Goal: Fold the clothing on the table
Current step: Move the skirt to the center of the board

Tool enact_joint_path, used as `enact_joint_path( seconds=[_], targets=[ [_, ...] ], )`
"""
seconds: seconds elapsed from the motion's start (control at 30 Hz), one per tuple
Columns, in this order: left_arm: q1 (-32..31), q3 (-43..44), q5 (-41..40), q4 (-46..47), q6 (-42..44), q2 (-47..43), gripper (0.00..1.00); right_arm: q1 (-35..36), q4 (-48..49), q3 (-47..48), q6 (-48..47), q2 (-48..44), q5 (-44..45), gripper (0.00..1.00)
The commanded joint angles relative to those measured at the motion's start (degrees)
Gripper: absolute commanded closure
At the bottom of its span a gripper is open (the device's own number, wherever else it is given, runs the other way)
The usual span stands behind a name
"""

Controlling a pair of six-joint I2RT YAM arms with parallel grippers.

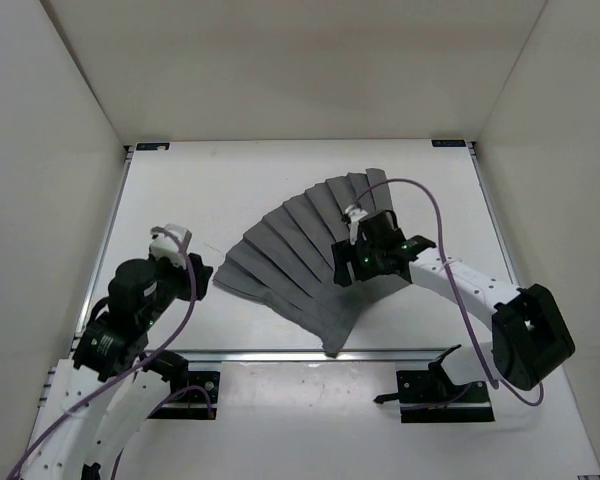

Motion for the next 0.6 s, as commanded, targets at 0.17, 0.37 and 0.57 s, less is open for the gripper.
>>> enact_joint_path(
  seconds=[0.17, 0.37, 0.57],
  targets=[
    [3.81, -4.56, 14.22, 10.71, -15.13, 8.41, 0.44, 5.29, 12.33, -6.93, 3.67, 2.81, -7.11, 0.79],
    [2.33, -16.00, 15.36, 13.98, -26.03, 2.60, 0.46, 10.03, 18.57, -5.28, 5.34, 13.43, -9.66, 0.88],
    [2.68, -18.12, 15.36, 13.19, -27.80, 2.07, 0.49, 14.44, 20.96, 10.53, 5.52, 31.17, -11.24, 1.00]
  ],
)
